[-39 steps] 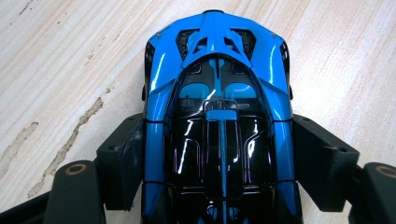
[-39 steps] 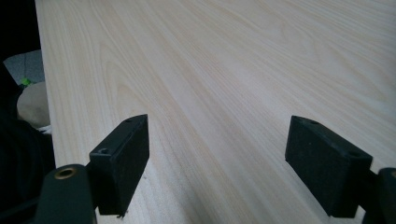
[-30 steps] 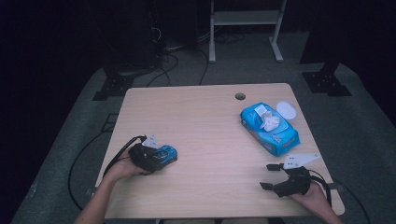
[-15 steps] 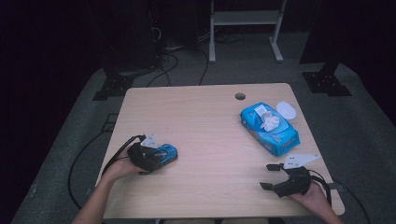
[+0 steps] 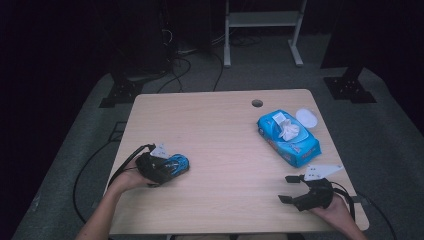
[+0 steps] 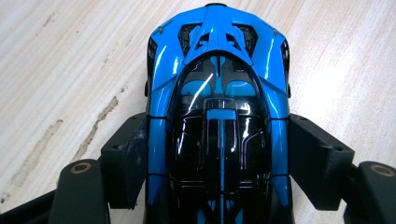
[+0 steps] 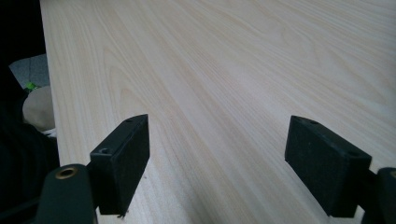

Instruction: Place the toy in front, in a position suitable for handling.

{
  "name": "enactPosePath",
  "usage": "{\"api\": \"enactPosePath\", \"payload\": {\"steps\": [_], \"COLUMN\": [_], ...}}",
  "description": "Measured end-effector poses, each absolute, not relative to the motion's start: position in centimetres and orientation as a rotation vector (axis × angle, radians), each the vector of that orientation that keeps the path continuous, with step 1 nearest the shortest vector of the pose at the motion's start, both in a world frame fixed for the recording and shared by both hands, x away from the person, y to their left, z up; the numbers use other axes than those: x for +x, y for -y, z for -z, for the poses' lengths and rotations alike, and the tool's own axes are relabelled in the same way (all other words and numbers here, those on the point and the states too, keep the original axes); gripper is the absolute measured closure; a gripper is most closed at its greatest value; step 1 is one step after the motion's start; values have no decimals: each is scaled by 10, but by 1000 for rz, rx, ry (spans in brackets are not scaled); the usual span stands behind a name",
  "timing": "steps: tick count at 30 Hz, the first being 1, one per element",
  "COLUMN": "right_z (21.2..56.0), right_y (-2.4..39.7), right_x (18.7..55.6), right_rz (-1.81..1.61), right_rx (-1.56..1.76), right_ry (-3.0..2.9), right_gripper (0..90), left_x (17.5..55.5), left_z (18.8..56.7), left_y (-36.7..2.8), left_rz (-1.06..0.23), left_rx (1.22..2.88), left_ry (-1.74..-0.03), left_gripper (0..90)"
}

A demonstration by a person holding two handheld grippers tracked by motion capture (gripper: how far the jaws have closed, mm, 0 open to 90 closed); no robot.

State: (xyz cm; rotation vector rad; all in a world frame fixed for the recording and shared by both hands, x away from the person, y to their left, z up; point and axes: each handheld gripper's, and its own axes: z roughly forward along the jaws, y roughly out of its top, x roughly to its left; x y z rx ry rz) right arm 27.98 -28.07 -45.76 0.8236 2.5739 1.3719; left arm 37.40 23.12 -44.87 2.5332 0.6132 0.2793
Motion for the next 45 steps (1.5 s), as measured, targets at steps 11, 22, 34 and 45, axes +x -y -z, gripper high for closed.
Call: {"api": "enactPosePath", "payload": {"steps": [11,22,34,45], "right_z": [457,456,456,455], "right_y": [282,284,285,285], "right_x": [278,278,279,279], "right_rz": [-1376,-1383,-1391,-1395], "right_rx": [816,824,823,824], "right_ry": [-2565,-2557,-2552,-2550], "right_gripper": [215,219,219,220], "left_x": [377,382,381,380], "left_z": [455,450,451,446], "left_y": [-233,-231,-227,-224], "left_rz": [-241,-168,-163,-178], "left_rx": [2497,2565,2660,2665], "left_ry": [-647,-675,-648,-620], "left_gripper": [278,271,231,262]}}
